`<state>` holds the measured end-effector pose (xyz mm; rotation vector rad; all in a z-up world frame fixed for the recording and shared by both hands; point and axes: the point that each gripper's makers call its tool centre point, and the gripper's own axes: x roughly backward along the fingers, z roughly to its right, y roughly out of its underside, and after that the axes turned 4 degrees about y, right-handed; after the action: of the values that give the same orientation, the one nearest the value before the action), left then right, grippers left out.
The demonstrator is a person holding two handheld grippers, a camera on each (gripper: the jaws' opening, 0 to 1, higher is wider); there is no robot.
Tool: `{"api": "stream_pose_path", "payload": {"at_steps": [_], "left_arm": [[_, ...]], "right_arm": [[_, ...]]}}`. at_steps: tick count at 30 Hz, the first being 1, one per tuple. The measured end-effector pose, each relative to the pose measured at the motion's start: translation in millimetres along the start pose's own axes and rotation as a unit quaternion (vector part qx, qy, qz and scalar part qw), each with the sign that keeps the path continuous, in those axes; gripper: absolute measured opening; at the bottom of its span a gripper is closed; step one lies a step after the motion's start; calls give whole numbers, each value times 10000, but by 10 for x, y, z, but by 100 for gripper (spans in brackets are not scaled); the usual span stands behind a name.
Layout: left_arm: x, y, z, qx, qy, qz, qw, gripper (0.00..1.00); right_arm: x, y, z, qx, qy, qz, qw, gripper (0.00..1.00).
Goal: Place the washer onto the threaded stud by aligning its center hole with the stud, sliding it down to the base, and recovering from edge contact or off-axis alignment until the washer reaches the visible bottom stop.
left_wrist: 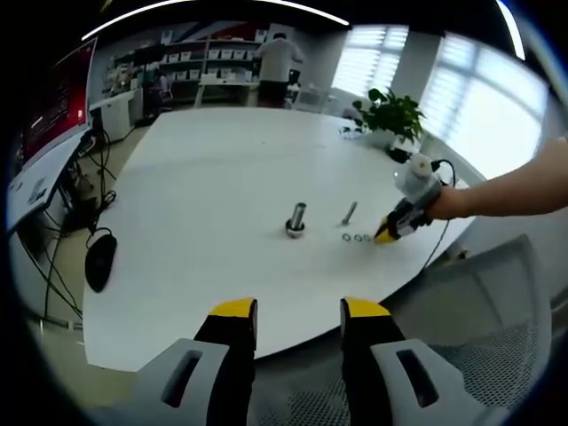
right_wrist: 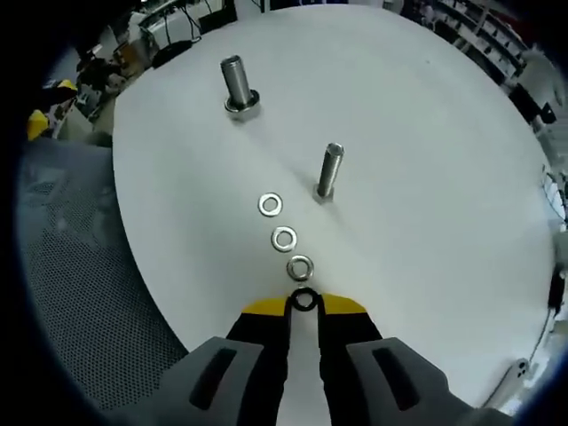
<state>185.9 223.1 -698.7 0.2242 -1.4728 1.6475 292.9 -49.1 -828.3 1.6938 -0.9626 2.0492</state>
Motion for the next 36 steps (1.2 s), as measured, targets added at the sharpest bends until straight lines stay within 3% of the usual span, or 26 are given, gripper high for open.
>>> {"api": "stream_pose_path", "payload": {"at_steps": [14, 20, 27, 36], "left_arm": [[-1, -3, 1, 11, 7, 16, 10000, 35], [-3, -2, 10, -2, 25, -3, 10000, 34], [4, -7, -5, 30, -7, 23, 10000, 34], [4, -10, -10, 37, -20, 29, 10000, 34]], "right_arm": [[259, -512, 146, 206, 69, 609, 9979, 12], [335, -726, 115, 406, 121, 836, 9956, 12], [324, -875, 66, 773, 170, 904, 9928, 12], [276, -892, 97, 873, 241, 782, 9928, 12]]}}
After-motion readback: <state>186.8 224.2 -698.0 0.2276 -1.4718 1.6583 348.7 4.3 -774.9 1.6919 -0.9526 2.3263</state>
